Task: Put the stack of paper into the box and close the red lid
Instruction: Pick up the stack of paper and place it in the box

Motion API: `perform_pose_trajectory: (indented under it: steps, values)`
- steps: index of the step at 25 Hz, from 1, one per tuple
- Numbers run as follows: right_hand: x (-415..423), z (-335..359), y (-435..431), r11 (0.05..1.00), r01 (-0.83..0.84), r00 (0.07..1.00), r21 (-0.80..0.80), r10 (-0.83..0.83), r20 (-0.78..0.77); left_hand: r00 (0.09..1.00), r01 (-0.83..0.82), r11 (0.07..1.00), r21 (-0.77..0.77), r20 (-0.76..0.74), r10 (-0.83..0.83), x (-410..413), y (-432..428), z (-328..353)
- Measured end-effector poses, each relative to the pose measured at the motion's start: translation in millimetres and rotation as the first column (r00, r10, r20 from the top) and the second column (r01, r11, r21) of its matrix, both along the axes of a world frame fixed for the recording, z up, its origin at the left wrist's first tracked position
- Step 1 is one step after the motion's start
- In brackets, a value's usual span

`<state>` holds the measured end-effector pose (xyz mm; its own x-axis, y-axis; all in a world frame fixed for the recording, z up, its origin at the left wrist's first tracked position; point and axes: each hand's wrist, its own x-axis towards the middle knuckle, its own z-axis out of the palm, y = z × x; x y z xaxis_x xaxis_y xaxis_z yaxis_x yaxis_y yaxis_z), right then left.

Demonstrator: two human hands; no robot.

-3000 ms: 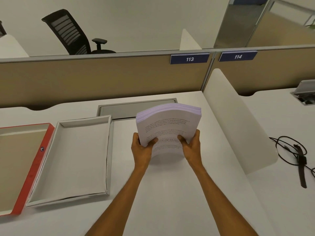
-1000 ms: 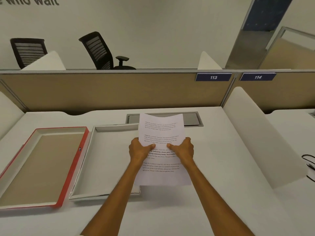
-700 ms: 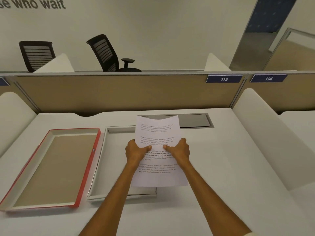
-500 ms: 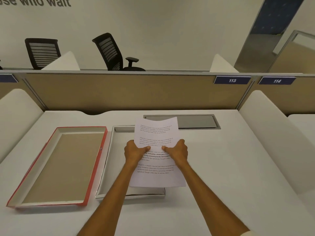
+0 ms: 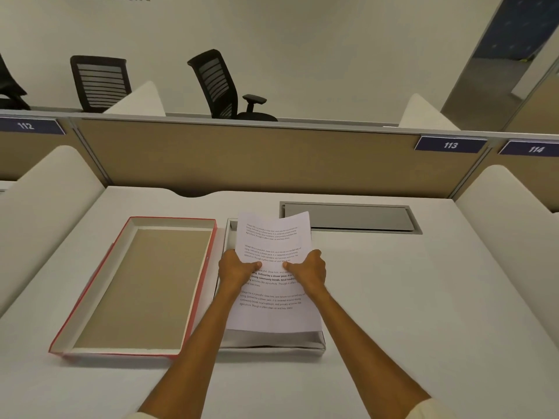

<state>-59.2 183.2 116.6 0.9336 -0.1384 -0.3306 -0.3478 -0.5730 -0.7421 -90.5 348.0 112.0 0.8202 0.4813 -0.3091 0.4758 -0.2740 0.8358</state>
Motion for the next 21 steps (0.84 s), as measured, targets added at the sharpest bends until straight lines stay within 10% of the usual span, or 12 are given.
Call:
perform_pose_trajectory:
  steps: [21]
  values:
    - [27, -49, 18, 0.977, -0.207, 0.977, -0.056, 0.203, -0.071, 0.997, 0.012, 0.997, -0.07, -0.075, -0.017, 15, 20, -48]
